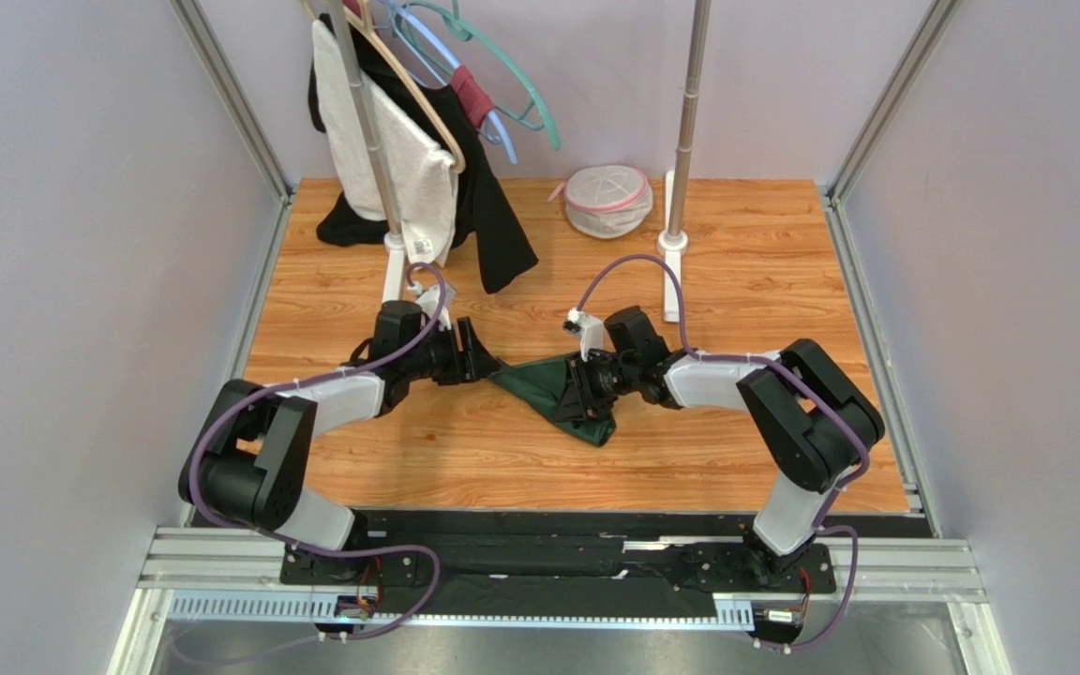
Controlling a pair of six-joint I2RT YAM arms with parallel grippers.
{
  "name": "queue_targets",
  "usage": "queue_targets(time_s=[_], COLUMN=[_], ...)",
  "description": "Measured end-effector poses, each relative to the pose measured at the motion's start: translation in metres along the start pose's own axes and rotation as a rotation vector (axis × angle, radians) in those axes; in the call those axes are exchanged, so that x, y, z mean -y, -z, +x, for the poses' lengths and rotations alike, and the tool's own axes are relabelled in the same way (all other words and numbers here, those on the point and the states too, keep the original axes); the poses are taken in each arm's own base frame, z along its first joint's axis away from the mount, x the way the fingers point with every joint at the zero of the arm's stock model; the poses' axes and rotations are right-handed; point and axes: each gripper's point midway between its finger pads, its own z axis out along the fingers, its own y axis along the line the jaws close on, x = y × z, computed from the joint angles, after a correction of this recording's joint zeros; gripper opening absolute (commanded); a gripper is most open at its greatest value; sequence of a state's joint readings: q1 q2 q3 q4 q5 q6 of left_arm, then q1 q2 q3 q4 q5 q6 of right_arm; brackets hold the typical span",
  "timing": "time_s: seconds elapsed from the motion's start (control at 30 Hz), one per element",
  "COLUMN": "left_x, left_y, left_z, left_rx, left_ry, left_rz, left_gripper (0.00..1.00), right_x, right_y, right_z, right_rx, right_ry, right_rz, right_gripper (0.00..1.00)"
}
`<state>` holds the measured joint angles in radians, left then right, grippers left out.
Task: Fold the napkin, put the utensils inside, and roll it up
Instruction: Roll the napkin with the utensil
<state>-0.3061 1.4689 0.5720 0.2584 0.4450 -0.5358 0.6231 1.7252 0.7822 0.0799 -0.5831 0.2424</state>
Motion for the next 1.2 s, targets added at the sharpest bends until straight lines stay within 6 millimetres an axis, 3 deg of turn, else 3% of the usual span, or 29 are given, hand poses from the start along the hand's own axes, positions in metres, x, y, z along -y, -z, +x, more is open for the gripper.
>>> queue_targets(time_s=[0.17, 0.27, 0.43, 0.5, 0.6, 0.77, 1.03, 1.2], left_x=[-0.001, 0.001, 0.000, 0.000, -0.003, -0.003, -0.003, -0.004], left_y=[-0.007, -0.011, -0.015, -0.018, -0.022, -0.028, -0.039, -0.039], left_z=[0.003, 0.002, 0.005, 0.008, 0.015, 0.014, 0.005, 0.006], left_rx=[-0.008, -0.004, -0.013, -0.026, -0.050, -0.080, -0.152, -0.190], left_ry=[0.007, 0.011, 0.023, 0.032, 0.051, 0.068, 0.082, 0.099], left_rz=[0.020, 0.040, 0.054, 0.063, 0.067, 0.068, 0.035, 0.010], left_gripper=[0.58, 0.50, 0.29, 0.15, 0.01, 0.00, 0.00, 0.00], right_x=[-0.005, -0.006, -0.005, -0.005, -0.004, -0.007, 0.002, -0.011], right_y=[-0.003, -0.004, -0.004, -0.004, -0.004, 0.001, 0.027, 0.029], right_z=[0.001, 0.001, 0.000, 0.000, 0.000, -0.003, -0.016, -0.014], right_rx=[-0.027, -0.042, -0.058, -0.064, -0.075, -0.091, -0.072, -0.068], right_ry=[-0.047, -0.081, -0.116, -0.124, -0.132, -0.141, -0.071, 0.062], right_rz=[-0.090, -0.132, -0.172, -0.179, -0.168, -0.136, 0.078, 0.215], right_gripper=[0.20, 0.20, 0.23, 0.27, 0.42, 0.60, 0.63, 0.63])
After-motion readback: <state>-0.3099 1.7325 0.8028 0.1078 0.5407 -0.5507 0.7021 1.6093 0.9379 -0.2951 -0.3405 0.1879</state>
